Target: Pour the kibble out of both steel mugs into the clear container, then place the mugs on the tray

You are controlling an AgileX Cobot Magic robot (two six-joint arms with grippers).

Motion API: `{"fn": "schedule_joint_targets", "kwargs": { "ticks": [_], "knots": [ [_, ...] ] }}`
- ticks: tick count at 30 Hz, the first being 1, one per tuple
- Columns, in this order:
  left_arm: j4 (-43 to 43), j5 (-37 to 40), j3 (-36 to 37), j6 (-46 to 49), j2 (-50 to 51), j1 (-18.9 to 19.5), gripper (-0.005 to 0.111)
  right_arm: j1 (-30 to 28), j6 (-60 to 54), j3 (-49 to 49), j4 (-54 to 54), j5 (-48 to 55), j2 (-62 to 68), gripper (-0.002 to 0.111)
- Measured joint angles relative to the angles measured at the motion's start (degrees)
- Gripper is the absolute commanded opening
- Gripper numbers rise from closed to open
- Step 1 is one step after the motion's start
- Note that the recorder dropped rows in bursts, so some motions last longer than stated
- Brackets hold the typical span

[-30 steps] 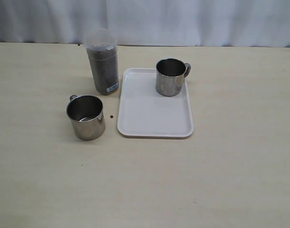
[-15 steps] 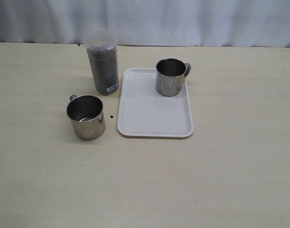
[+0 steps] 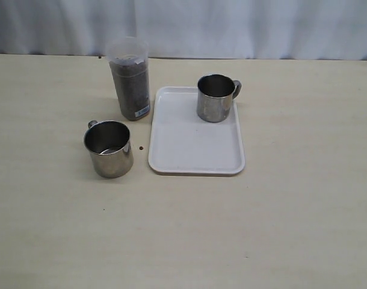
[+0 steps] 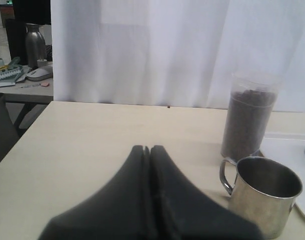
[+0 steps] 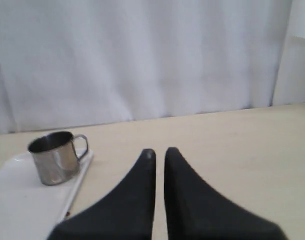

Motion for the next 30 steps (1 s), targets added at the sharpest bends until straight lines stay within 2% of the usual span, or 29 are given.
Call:
{"fn": "schedule_joint_targets", "kwargs": {
  "ticks": [8, 23, 26, 30],
  "knots": [
    [0.0, 0.0, 0.0, 0.0, 0.0, 0.0, 0.0, -5.56, 0.0, 0.94, -3.17, 1.8, -0.39, 0.005],
    [0.0, 0.0, 0.0, 0.0, 0.0, 0.0, 0.0, -5.77, 0.79, 0.94, -0.75, -2.42, -0.39, 0.005],
    [0.0, 0.0, 0.0, 0.0, 0.0, 0.0, 0.0, -5.77, -3.58, 0.94, 4.13, -2.42, -0.39, 0.005],
    [0.0, 0.0, 0.0, 0.0, 0.0, 0.0, 0.0, -5.77, -17.03, 0.94, 16.53, -2.42, -0.39, 0.005]
  ]
}}
